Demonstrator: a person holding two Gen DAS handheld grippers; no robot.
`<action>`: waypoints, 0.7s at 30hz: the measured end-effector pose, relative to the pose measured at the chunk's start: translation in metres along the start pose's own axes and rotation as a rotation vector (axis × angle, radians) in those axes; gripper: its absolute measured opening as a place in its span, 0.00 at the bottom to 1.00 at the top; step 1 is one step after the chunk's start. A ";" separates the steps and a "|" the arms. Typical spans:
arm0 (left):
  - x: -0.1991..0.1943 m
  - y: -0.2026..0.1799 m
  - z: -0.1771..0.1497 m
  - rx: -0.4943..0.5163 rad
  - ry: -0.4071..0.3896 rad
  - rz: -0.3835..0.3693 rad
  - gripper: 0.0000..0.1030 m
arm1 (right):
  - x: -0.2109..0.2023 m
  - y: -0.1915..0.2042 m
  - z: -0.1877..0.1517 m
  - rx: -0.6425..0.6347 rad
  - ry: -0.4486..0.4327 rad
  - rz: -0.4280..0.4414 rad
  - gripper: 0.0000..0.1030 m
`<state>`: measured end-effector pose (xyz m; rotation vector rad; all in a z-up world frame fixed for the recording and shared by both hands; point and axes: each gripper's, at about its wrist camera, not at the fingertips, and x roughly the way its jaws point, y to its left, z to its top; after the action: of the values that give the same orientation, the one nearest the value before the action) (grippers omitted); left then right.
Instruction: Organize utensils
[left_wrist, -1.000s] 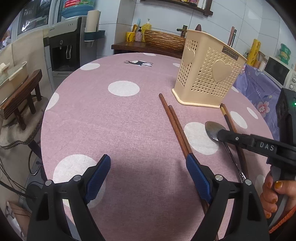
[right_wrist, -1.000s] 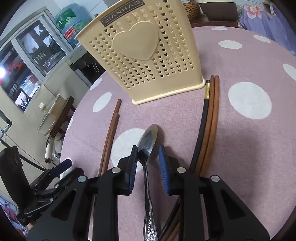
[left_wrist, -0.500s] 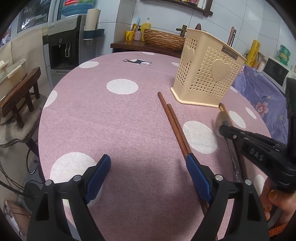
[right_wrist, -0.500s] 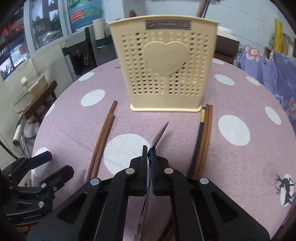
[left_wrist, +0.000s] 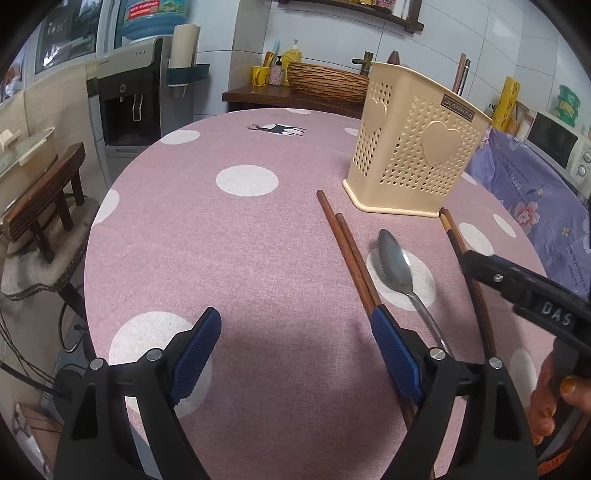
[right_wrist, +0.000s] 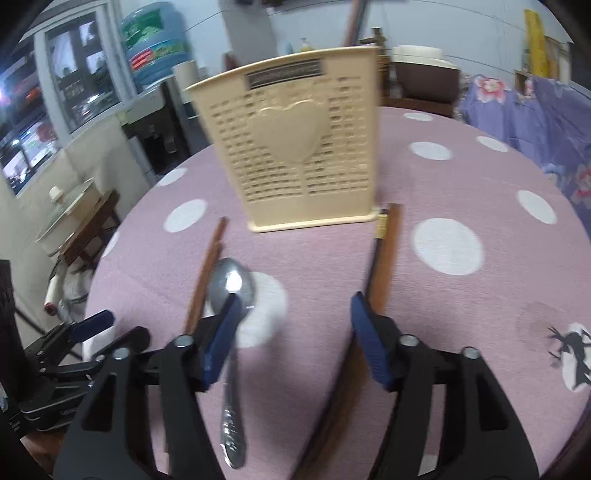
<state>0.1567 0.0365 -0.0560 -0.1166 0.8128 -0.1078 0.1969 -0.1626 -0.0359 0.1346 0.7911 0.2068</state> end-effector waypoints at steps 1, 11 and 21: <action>0.001 -0.003 0.000 0.009 0.001 0.005 0.80 | -0.003 -0.006 -0.001 0.009 -0.008 -0.028 0.72; 0.012 -0.019 -0.002 0.054 0.035 0.042 0.77 | 0.001 -0.042 -0.016 0.041 0.070 -0.173 0.77; 0.019 -0.032 -0.002 0.093 0.046 0.095 0.74 | 0.004 -0.045 -0.021 0.034 0.087 -0.217 0.81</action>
<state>0.1664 0.0018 -0.0658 0.0122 0.8564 -0.0587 0.1905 -0.2044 -0.0622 0.0712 0.8898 -0.0059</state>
